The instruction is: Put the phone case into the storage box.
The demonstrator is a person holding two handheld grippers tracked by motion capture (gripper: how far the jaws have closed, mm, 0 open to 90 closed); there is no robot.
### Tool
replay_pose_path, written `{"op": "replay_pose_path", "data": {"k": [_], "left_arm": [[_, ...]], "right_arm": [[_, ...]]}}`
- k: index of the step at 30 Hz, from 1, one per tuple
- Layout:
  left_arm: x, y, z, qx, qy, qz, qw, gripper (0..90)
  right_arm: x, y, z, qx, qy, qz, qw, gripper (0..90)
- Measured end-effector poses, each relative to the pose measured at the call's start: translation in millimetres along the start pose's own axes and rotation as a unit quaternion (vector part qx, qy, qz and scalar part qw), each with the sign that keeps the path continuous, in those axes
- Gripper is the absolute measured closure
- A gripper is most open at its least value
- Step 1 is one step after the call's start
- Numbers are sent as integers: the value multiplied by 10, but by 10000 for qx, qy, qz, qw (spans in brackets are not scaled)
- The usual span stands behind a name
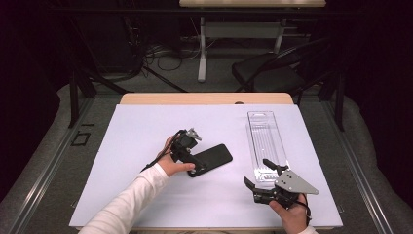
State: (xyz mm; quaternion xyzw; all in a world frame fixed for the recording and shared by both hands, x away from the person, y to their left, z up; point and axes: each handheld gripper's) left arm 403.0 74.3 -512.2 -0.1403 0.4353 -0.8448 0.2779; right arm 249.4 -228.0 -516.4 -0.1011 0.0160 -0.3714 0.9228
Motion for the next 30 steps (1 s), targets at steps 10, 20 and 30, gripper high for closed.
{"op": "replay_pose_path", "data": {"k": [10,20,30], "left_arm": [[25,138,23,-55,141,-186,9997,5],[15,273,24,-115,229,-234,9994,5],[-6,390,25,-157,211,-265,9993,5]], "right_arm": [[-1,2,-1,-10,-5,7,10000,140],[-4,3,-2,-5,0,16,10000,140],[-3,3,-4,-23,10,19,10000,140]]}}
Point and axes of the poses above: each handheld gripper's, and its own axes: y roughly forward along the jaws, z roughly out of its top, x roughly to its right, and after that the axes turned 8 degrees about z, right-handed
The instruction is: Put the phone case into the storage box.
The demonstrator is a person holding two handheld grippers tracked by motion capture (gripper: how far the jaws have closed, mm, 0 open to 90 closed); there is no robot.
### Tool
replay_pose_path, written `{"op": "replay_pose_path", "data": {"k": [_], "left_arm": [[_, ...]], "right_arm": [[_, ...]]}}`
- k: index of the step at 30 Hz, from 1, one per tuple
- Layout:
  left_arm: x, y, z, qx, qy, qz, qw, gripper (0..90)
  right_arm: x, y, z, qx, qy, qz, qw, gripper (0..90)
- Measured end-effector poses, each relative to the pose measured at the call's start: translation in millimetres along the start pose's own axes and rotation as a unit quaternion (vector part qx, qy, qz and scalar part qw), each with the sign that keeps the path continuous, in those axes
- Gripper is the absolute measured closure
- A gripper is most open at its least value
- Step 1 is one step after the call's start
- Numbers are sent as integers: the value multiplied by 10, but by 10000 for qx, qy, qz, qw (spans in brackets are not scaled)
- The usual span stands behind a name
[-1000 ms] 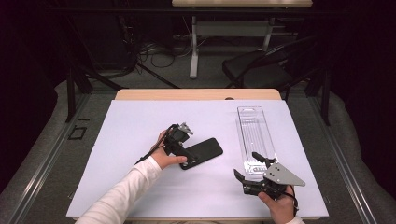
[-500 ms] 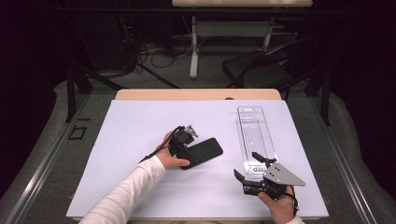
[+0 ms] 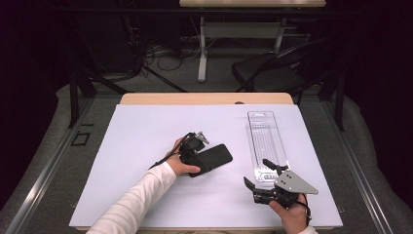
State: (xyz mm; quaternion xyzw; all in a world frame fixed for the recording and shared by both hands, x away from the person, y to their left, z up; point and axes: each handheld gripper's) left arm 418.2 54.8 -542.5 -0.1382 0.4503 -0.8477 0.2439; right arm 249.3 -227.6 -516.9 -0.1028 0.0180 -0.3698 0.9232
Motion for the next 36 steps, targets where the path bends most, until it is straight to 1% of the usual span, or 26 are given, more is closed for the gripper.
{"op": "replay_pose_path", "data": {"k": [3,4,5,7,14,16,21,22,26,27,31,32,36], "left_arm": [[-6,27,-2,-28,40,-11,10000,5],[-10,33,-2,-57,83,-3,9999,5],[-5,43,-4,-57,65,11,10000,5],[-6,59,-4,-73,101,6,9999,5],[7,113,-2,-75,105,23,9999,5],[9,124,0,-93,141,38,9998,5],[16,138,8,-51,128,60,9999,6],[14,138,12,-67,173,66,9998,6],[25,148,17,-50,192,93,9998,7],[25,148,21,-67,232,112,9996,7],[34,162,26,-45,272,143,9995,7],[37,166,28,-11,254,161,9995,11],[22,176,39,-2,263,198,9995,17]], "right_arm": [[2,2,-1,11,-20,2,10000,140],[1,2,-1,7,-16,6,10000,140],[1,2,-1,5,-16,7,10000,140],[0,2,-1,4,-27,11,10000,140],[0,2,-2,2,-24,13,10000,140],[2,1,-2,-18,-31,16,10000,140],[2,3,-3,-20,-24,19,10000,140],[2,3,-3,-23,-27,21,10000,140],[0,5,-4,-24,-28,23,10000,140],[0,5,-4,-27,-25,26,10000,140],[-1,6,-5,-24,-27,28,10000,140],[0,6,-5,-26,-25,28,10000,140],[-2,6,-4,-23,-28,30,10000,140]]}}
Point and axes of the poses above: each handheld gripper's, and its own axes: y roughly forward along the jaws, z roughly out of its top, x roughly to its right, and after that the axes turned 8 degrees about z, right-handed
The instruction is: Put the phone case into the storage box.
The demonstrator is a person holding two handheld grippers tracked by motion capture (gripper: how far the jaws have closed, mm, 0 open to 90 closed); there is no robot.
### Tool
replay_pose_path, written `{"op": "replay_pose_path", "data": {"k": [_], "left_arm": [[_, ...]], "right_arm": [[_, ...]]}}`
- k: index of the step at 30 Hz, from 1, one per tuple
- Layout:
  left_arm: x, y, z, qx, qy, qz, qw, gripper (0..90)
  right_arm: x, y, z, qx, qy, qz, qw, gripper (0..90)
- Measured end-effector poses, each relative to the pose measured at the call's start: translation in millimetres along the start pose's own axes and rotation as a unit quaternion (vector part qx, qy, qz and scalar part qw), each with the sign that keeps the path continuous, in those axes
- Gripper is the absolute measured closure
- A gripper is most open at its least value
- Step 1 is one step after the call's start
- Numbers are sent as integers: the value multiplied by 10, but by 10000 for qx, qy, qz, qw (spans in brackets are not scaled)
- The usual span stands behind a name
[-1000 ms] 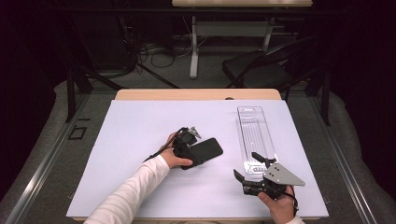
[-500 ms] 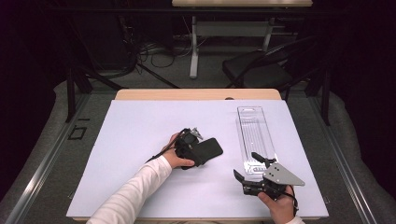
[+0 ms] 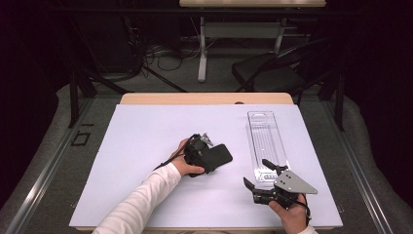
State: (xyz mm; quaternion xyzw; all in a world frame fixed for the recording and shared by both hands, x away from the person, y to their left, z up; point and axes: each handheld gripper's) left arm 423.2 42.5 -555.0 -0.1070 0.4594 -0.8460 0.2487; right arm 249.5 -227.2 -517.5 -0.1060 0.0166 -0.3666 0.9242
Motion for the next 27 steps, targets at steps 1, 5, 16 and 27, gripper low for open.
{"op": "replay_pose_path", "data": {"k": [1,5,16,27], "left_arm": [[-1,3,5,-8,9,3,10000,17],[-2,18,34,-81,121,63,9999,16],[-9,46,66,-46,174,16,9998,16],[3,48,64,-61,257,60,9996,18]], "right_arm": [[0,0,0,-1,-5,1,10000,140],[2,0,-2,-6,9,7,10000,140],[2,-4,-1,-1,-2,8,10000,140],[2,-1,-2,-7,-1,11,10000,140]]}}
Point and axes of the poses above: each handheld gripper's, and its own axes: y roughly forward along the jaws, z roughly out of its top, x roughly to its right, and after that the axes turned 8 degrees about z, right-handed
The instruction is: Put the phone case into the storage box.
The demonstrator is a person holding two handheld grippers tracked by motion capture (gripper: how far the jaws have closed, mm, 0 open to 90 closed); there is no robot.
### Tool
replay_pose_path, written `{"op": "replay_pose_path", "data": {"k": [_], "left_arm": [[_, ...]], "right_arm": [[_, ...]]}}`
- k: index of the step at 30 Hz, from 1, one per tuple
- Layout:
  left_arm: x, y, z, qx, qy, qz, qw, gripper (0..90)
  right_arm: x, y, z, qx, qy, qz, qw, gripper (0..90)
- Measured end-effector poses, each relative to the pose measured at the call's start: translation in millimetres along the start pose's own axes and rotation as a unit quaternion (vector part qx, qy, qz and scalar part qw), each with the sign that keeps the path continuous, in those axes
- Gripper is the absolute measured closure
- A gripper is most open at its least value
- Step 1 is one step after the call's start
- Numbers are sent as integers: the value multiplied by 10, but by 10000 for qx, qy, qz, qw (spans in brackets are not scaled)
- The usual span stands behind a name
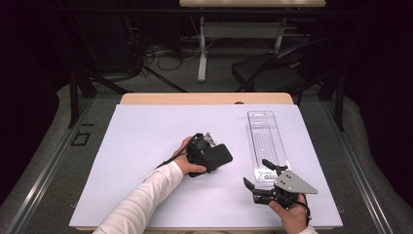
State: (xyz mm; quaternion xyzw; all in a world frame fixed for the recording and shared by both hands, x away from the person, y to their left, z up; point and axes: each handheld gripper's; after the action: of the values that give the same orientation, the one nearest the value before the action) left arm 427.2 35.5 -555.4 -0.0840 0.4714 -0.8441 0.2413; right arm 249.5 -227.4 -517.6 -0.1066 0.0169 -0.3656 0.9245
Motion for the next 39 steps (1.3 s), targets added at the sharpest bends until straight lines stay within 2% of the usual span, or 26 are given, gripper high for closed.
{"op": "replay_pose_path", "data": {"k": [12,26,39], "left_arm": [[6,-7,-3,11,-3,-6,10000,31],[18,-43,-2,36,-5,3,10000,129],[37,-48,-5,32,-15,60,10000,135]], "right_arm": [[1,1,-1,-7,-2,2,10000,140],[1,3,-2,-7,4,3,10000,140],[4,0,-2,-9,15,-1,10000,140]]}}
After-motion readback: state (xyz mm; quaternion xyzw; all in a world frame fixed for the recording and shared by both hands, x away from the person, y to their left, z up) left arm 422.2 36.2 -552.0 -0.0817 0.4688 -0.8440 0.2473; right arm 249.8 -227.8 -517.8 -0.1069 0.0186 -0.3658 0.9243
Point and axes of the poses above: each handheld gripper's, and its own axes: y roughly forward along the jaws, z roughly out of its top, x roughly to its right, and after that the axes turned 8 degrees about z, right-handed
